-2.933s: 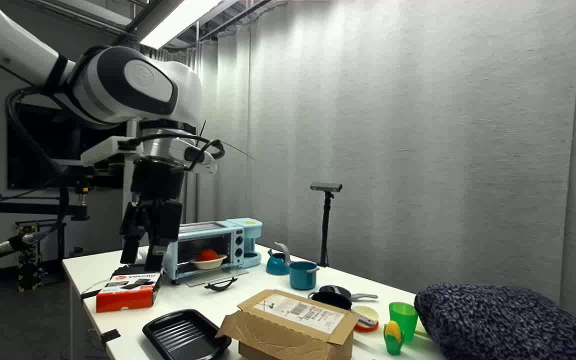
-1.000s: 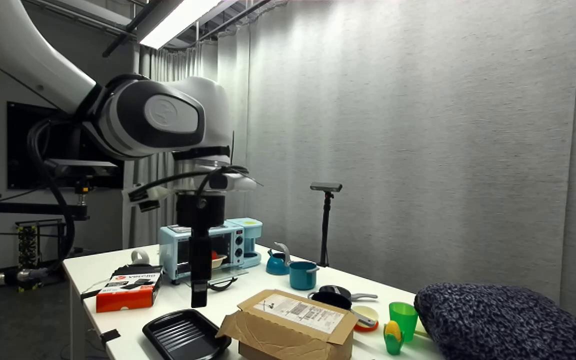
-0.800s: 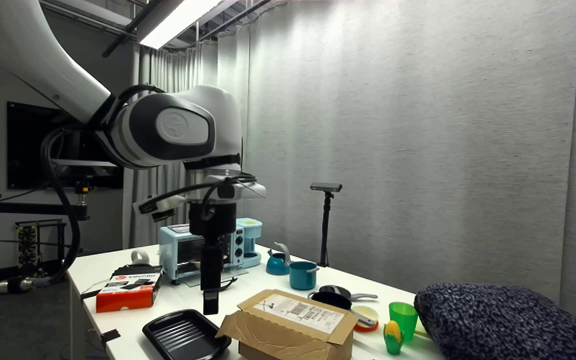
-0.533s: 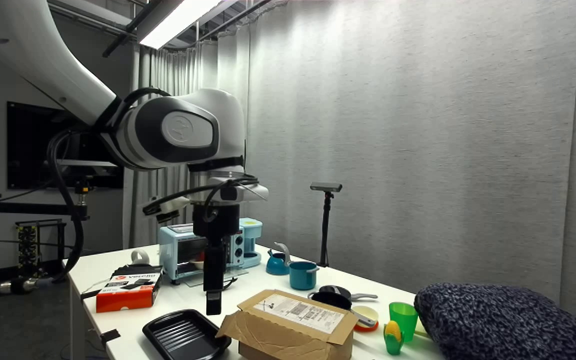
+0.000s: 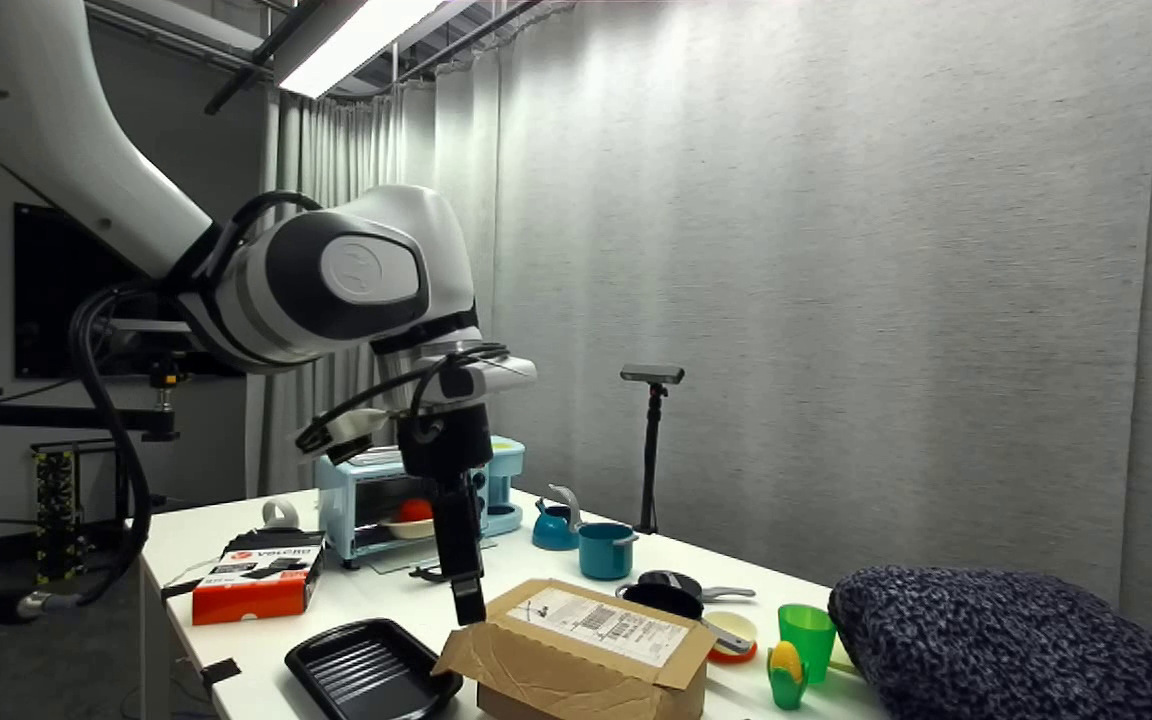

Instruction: Open the brown box.

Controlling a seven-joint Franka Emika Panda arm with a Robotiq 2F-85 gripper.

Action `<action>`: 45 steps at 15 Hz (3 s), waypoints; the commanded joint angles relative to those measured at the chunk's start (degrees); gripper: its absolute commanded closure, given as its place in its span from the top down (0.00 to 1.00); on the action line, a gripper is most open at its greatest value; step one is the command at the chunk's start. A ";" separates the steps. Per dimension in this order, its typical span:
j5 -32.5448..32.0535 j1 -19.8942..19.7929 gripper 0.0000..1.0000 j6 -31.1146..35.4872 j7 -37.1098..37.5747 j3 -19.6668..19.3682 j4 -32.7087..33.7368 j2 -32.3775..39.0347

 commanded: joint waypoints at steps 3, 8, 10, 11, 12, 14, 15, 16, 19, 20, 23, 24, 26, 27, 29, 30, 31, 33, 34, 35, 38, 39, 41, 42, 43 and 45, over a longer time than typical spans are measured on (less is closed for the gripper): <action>-16.20 -6.12 1.00 12.10 21.35 4.36 -4.47 1.43; -9.11 -4.42 1.00 13.08 24.94 -1.08 -2.77 9.03; -8.29 -4.65 1.00 15.28 25.69 -2.64 -2.26 11.87; -8.87 -4.78 1.00 16.27 26.67 -3.16 -1.88 13.35; -10.63 -4.93 1.00 16.91 28.25 -3.46 -1.36 14.84; -13.66 -4.44 1.00 17.42 31.28 -4.32 -0.03 17.51; -16.27 -4.00 1.00 17.15 33.12 -4.56 1.11 18.95; -18.28 -3.39 1.00 16.87 34.58 -4.95 2.13 20.16; -23.04 -1.28 1.00 16.41 37.47 -6.47 5.32 23.33; -23.33 -0.33 1.00 15.05 37.48 -6.86 6.39 23.92; -21.07 0.90 1.00 16.30 35.50 -8.21 4.94 23.08; -21.07 1.06 1.00 16.31 35.48 -8.32 5.26 23.42; -21.08 1.13 1.00 16.31 35.47 -8.44 5.47 23.65; -21.09 1.13 1.00 16.31 35.47 -8.46 5.49 23.65; -21.09 1.13 1.00 16.31 35.47 -8.49 5.50 23.65; -21.09 1.13 1.00 16.31 35.47 -8.49 5.50 23.65; -21.09 1.13 1.00 16.31 35.47 -8.50 5.50 23.65; -21.09 1.14 1.00 16.31 35.47 -8.50 5.50 23.65; -19.48 1.12 1.00 16.98 34.74 -8.26 5.59 25.05; -17.62 1.10 1.00 17.61 33.36 -8.40 5.09 25.53; -6.41 1.89 1.00 20.49 26.05 -7.80 4.56 31.48; -3.54 2.08 1.00 22.80 24.48 -7.90 4.27 33.14; 1.23 2.88 0.74 28.44 22.17 -8.24 4.45 36.83; 3.38 3.26 0.65 32.68 21.58 -8.54 4.18 38.24; 5.31 3.74 0.58 36.68 20.66 -8.86 4.02 39.54; 9.80 3.88 0.42 42.13 17.28 -8.39 3.71 41.11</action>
